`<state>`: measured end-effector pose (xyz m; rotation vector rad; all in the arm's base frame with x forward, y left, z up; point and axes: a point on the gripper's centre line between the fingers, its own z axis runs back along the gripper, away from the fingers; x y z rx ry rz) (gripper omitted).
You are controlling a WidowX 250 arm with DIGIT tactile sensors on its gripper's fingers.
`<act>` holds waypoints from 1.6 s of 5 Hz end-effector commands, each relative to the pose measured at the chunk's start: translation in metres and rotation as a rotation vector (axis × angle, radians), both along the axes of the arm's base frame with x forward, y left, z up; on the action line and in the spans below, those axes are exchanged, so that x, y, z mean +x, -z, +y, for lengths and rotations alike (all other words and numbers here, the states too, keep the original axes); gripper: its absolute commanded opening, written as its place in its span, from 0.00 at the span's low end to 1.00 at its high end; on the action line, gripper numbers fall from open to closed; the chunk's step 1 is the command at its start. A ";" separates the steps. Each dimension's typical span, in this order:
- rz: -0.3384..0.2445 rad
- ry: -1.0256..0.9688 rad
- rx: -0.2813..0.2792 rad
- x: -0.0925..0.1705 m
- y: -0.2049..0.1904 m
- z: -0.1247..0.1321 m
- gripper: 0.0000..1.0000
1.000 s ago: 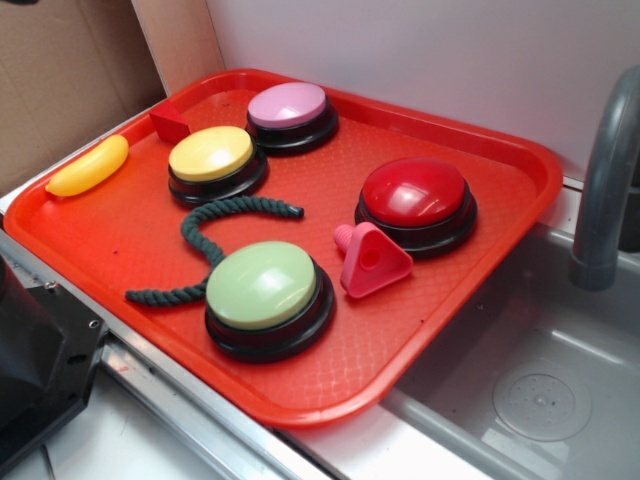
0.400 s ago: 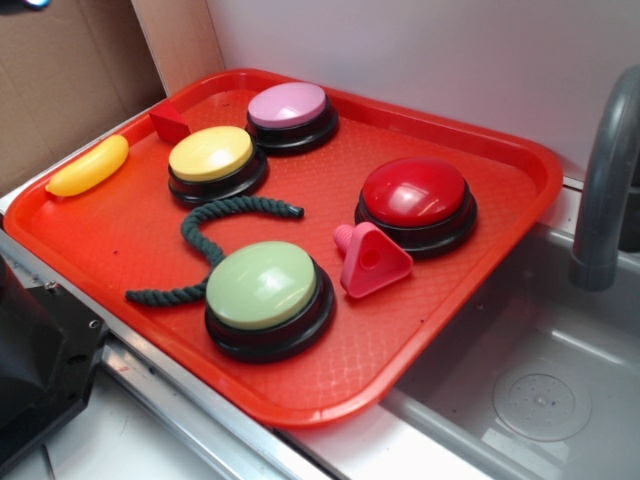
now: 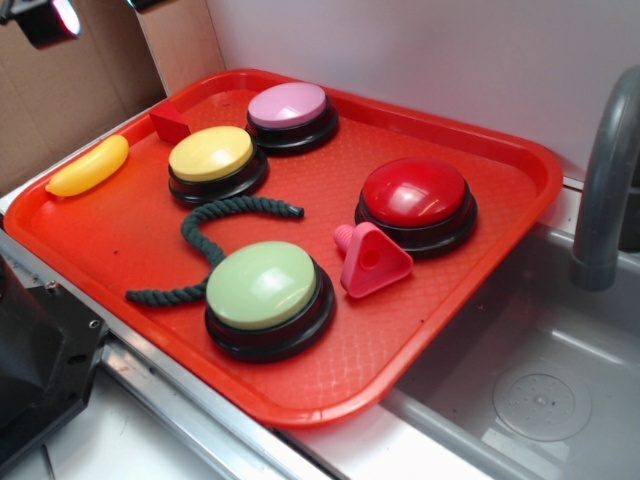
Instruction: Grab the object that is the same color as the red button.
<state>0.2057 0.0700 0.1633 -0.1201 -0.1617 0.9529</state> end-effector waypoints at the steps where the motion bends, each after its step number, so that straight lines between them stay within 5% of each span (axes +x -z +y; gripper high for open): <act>1: -0.066 -0.342 0.068 0.030 0.026 0.050 1.00; 5: -0.024 -0.538 0.071 0.053 0.088 0.096 1.00; 8: 0.038 -0.542 0.057 0.060 0.122 0.095 1.00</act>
